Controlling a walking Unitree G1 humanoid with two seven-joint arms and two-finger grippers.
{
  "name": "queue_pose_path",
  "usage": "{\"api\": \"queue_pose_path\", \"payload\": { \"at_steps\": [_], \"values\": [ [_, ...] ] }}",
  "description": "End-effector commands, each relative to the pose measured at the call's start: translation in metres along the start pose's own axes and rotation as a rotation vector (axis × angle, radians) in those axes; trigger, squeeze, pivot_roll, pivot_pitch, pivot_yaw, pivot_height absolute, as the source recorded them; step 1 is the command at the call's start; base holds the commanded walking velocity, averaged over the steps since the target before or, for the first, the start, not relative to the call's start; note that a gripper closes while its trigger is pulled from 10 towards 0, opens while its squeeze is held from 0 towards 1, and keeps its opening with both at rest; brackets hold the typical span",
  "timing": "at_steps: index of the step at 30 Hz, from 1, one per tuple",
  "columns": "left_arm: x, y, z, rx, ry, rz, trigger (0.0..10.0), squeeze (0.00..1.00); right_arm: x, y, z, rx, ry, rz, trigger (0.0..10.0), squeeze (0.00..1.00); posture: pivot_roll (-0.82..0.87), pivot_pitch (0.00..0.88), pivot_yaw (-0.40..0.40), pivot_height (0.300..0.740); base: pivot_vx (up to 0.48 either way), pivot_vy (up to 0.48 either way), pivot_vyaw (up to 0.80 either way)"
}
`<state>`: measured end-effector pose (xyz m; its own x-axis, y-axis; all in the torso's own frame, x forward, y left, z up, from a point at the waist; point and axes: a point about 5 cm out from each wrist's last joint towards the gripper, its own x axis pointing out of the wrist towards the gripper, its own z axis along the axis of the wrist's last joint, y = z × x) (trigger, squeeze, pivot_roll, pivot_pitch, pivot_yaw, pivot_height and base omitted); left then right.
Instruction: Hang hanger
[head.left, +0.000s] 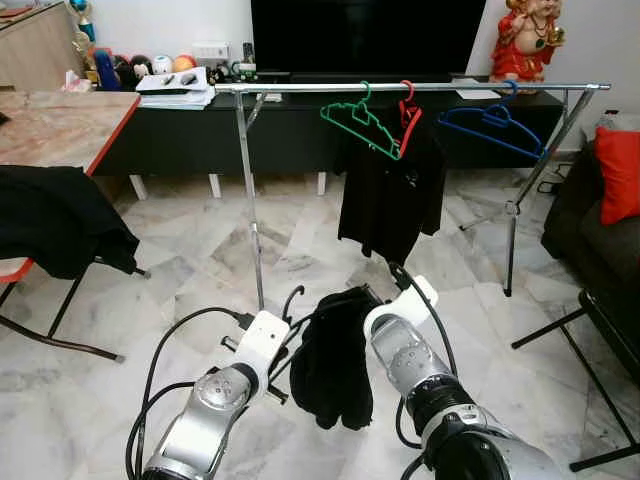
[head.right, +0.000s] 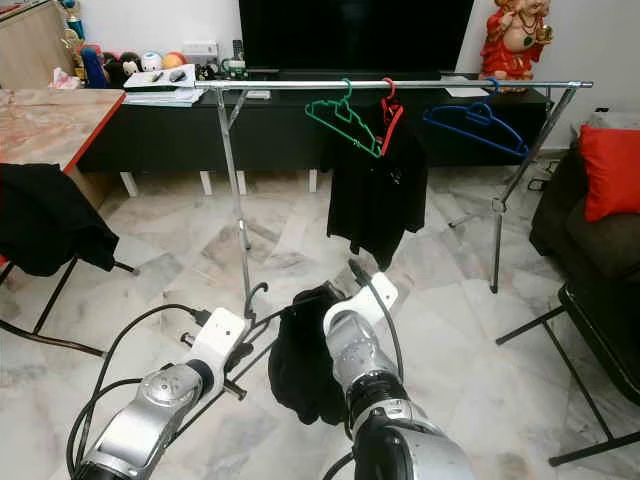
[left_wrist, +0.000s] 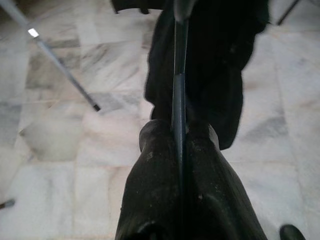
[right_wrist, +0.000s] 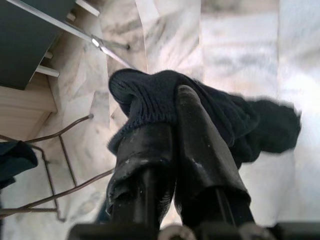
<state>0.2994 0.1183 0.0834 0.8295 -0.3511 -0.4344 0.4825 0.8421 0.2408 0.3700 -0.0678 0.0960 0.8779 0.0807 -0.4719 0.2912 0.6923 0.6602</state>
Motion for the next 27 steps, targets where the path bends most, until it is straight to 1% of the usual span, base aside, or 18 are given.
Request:
{"api": "queue_pose_path", "payload": {
  "at_steps": [1, 2, 3, 4, 5, 6, 7, 8, 9, 10, 11, 14, 17, 19, 21, 24, 25, 27],
  "values": [
    [-0.002, -0.002, 0.001, 0.003, -0.004, -0.006, 10.0, 0.00, -0.003, 0.018, -0.008, -0.045, -0.007, 0.042, 10.0, 0.00, 0.13, 0.048, -0.056, 0.740, 0.000, 0.000, 0.00],
    [-0.002, -0.002, 0.001, -0.003, -0.005, 0.005, 10.0, 0.00, -0.002, 0.017, -0.006, -0.074, -0.016, 0.040, 10.0, 0.00, 0.13, 0.048, -0.056, 0.740, 0.000, 0.000, 0.00],
    [-0.001, -0.001, 0.001, -0.008, -0.002, 0.013, 10.0, 0.00, -0.002, 0.018, -0.004, -0.135, -0.033, 0.052, 10.0, 0.00, 0.13, 0.049, -0.057, 0.740, 0.000, 0.000, 0.00],
    [-0.001, -0.001, 0.001, -0.010, 0.002, 0.017, 10.0, 0.00, -0.002, 0.021, -0.002, -0.275, -0.054, 0.093, 10.0, 0.00, 0.13, 0.050, -0.057, 0.740, 0.000, 0.000, 0.00],
    [-0.001, -0.001, 0.001, -0.010, 0.002, 0.016, 10.0, 0.00, -0.003, 0.024, -0.003, -0.359, -0.059, 0.122, 10.0, 0.00, 0.13, 0.050, -0.057, 0.740, 0.000, 0.000, 0.00],
    [-0.001, -0.001, 0.001, -0.010, 0.003, 0.014, 10.0, 0.00, -0.003, 0.025, -0.003, -0.410, -0.059, 0.140, 10.0, 0.00, 0.13, 0.050, -0.057, 0.740, 0.000, 0.000, 0.00],
    [-0.001, -0.002, 0.002, -0.007, 0.002, -0.001, 10.0, 0.00, -0.004, 0.030, -0.004, -0.682, -0.092, 0.206, 10.0, 0.00, 0.14, 0.050, -0.057, 0.740, 0.000, 0.000, 0.00],
    [-0.001, -0.002, 0.002, -0.007, 0.002, -0.001, 10.0, 0.00, -0.004, 0.030, -0.004, -0.682, -0.092, 0.206, 10.0, 0.00, 0.14, 0.050, -0.057, 0.740, 0.000, 0.000, 0.00],
    [-0.001, -0.003, 0.002, -0.005, 0.001, -0.010, 10.0, 0.00, -0.004, 0.031, -0.004, -0.800, -0.105, 0.232, 10.0, 0.00, 0.14, 0.050, -0.057, 0.740, 0.000, 0.000, 0.00],
    [-0.002, -0.004, 0.003, -0.002, -0.002, -0.019, 10.0, 0.00, -0.004, 0.030, -0.003, -0.986, -0.121, 0.258, 10.0, 0.00, 0.14, 0.049, -0.056, 0.740, 0.000, 0.000, 0.00],
    [-0.002, -0.003, 0.003, -0.001, -0.005, -0.015, 10.0, 0.00, -0.004, 0.029, -0.001, -1.030, -0.127, 0.258, 10.0, 0.00, 0.14, 0.050, -0.056, 0.740, 0.000, 0.000, 0.00],
    [-0.002, -0.001, 0.004, -0.009, -0.012, 0.006, 10.0, 0.00, -0.002, 0.026, 0.006, -1.073, -0.127, 0.246, 10.0, 0.00, 0.14, 0.049, -0.057, 0.740, 0.000, 0.000, 0.00],
    [-0.003, 0.002, 0.004, -0.015, -0.010, 0.027, 10.0, 0.00, -0.001, 0.022, 0.015, -1.163, -0.162, 0.195, 10.0, 0.00, 0.14, 0.049, -0.060, 0.740, 0.000, 0.000, 0.00],
    [-0.003, 0.002, 0.004, -0.014, -0.011, 0.027, 10.0, 0.00, -0.001, 0.020, 0.016, -1.183, -0.163, 0.186, 10.0, 0.00, 0.14, 0.050, -0.059, 0.740, 0.000, 0.000, 0.00],
    [-0.002, 0.003, 0.006, -0.015, -0.023, 0.042, 10.0, 0.00, 0.000, 0.016, 0.018, -1.172, -0.159, 0.157, 10.0, 0.00, 0.14, 0.049, -0.059, 0.740, 0.000, 0.000, 0.00],
    [-0.003, 0.011, 0.012, -0.045, -0.064, 0.111, 10.0, 0.00, 0.001, 0.009, 0.015, -1.101, -0.126, 0.119, 10.0, 0.00, 0.13, 0.051, -0.059, 0.740, 0.000, 0.000, 0.00],
    [-0.003, 0.014, 0.014, -0.058, -0.082, 0.136, 10.0, 0.00, 0.000, 0.007, 0.009, -1.016, -0.091, 0.122, 10.0, 0.00, 0.13, 0.051, -0.059, 0.740, 0.000, 0.000, 0.00],
    [-0.003, 0.017, 0.016, -0.075, -0.099, 0.154, 10.0, 0.00, 0.000, 0.006, 0.001, -0.920, -0.040, 0.133, 10.0, 0.00, 0.13, 0.053, -0.060, 0.740, 0.000, 0.000, 0.00]
  ]
}}
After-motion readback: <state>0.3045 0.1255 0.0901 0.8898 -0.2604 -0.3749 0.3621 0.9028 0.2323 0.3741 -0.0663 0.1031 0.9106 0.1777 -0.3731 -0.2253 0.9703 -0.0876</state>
